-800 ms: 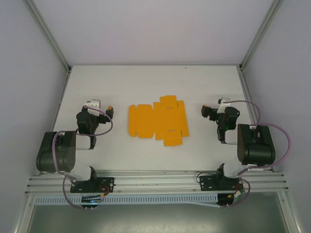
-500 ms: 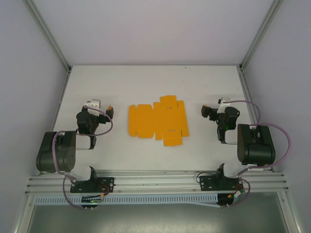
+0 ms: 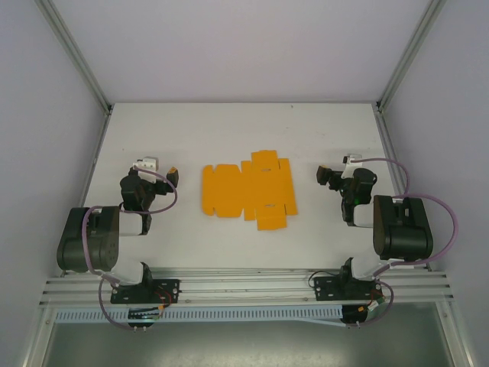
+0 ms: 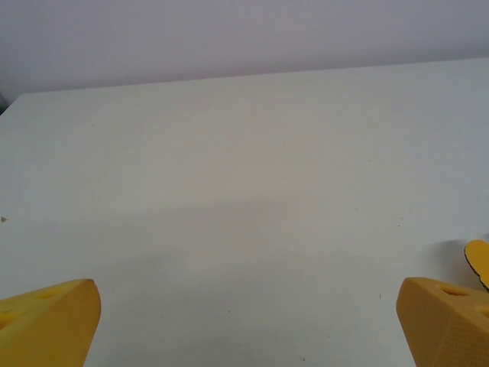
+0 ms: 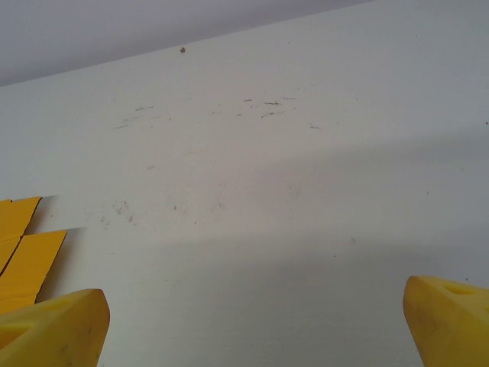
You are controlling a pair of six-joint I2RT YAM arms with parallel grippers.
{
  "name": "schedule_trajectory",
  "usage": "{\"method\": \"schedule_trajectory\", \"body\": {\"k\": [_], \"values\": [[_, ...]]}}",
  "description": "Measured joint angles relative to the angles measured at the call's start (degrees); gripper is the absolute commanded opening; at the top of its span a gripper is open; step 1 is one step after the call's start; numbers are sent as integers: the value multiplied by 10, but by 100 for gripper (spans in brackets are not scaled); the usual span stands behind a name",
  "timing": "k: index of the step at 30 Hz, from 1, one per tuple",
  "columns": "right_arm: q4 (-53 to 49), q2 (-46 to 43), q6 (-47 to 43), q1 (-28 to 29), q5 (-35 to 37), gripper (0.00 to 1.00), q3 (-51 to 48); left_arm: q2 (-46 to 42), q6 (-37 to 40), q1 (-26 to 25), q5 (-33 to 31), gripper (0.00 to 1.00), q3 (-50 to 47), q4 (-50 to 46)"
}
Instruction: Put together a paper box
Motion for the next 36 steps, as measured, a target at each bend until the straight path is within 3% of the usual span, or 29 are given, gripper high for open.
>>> {"method": "schedule_trajectory", "body": {"k": [6, 10, 17, 21, 24, 27, 29, 36], "values": [[0, 0, 0, 0, -3, 99, 0, -8, -2, 0, -3, 97, 11, -28], [-16, -10, 0, 0, 3, 99, 1, -59, -2, 0, -3, 99, 24, -83], [-259, -178, 25, 34, 70, 97, 110, -193, -100, 2, 17, 99, 118, -262], [-402, -199, 83, 73, 101, 88, 229, -188, -174, -7, 59, 99, 192, -354], [-494, -175, 115, 135, 105, 83, 279, -157, -209, -44, 68, 99, 215, -423], [-558, -117, 158, 193, 79, 70, 306, -101, -235, -91, 72, 99, 251, -511], [-585, -70, 183, 213, 45, 63, 312, -57, -250, -112, 84, 99, 281, -560], [-628, 66, 218, 245, -20, 52, 344, 46, -271, -146, 104, 99, 327, -644]]}}
